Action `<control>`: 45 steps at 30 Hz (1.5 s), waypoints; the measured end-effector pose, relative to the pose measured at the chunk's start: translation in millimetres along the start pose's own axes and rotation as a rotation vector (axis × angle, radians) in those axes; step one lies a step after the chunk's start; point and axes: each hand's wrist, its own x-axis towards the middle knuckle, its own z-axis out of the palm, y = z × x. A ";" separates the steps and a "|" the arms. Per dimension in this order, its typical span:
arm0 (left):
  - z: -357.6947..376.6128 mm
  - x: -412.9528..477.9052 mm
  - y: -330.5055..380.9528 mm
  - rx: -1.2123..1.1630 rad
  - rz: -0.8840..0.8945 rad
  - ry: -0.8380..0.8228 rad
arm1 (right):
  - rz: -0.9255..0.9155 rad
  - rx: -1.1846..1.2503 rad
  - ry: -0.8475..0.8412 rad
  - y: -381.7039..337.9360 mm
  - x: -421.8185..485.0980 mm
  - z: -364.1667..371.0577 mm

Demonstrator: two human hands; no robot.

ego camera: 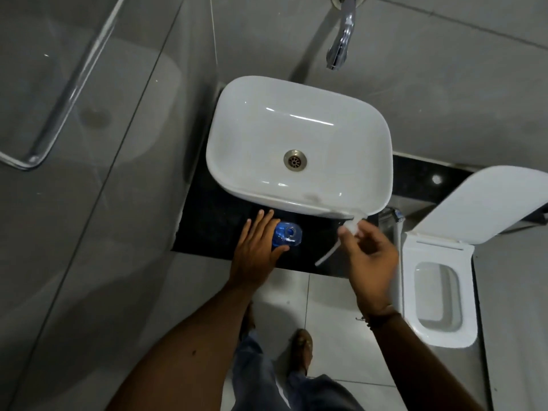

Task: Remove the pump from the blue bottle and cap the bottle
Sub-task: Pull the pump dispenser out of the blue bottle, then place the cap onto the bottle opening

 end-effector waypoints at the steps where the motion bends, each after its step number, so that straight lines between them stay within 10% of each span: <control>1: 0.4 -0.1 -0.2 -0.001 -0.001 0.000 | -0.047 0.057 -0.004 -10.1 -1.5 3.4; 14: -2.2 1.1 -1.6 0.032 0.015 -0.030 | -0.181 0.090 -0.106 -7.1 -14.3 50.7; 32: 1.1 1.0 -5.2 0.036 0.062 0.023 | -0.307 -0.588 -0.408 36.7 9.0 67.2; 45: -0.7 1.1 -5.8 -0.002 0.064 0.010 | -0.135 -0.390 -0.374 40.1 -4.1 53.8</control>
